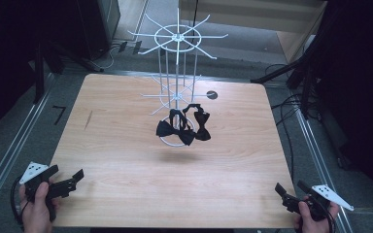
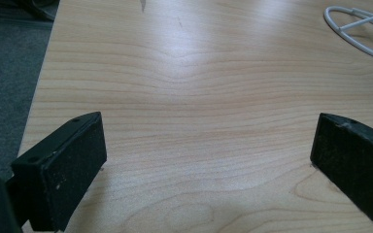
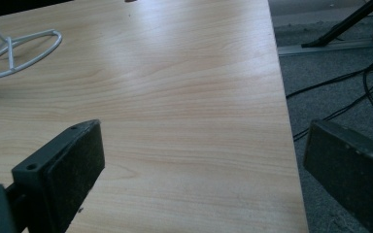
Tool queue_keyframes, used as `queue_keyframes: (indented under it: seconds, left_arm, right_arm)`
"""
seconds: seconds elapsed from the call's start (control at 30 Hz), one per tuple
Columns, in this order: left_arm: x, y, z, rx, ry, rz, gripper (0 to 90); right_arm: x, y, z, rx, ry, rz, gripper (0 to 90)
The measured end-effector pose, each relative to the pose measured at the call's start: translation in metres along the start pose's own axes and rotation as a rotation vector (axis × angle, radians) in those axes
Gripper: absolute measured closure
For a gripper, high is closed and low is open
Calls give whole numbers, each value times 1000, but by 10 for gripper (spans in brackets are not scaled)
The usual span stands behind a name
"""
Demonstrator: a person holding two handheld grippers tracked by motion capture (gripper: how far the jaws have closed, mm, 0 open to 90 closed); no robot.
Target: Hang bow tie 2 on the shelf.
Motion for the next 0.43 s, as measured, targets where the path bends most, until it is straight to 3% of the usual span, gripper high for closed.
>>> queue_keyframes:
  seconds: [0.23, 0.43]
  left_arm:
    - [-1, 0, 1, 1, 7, -5, 0]
    - [-2, 0, 2, 11, 12, -2, 0]
  right_arm:
    - [0, -2, 1, 0, 1, 0, 16]
    - [3, 0, 3, 14, -33, 9, 16]
Point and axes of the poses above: each handheld gripper's, and its own axes: y roughly forward along the jaws, z roughly out of its underside, x roughly to its left, the point moved 7 cm from there along y, roughly forward along the jaws, and after that the axes turned 5 degrees about x, right-handed, at the moved point
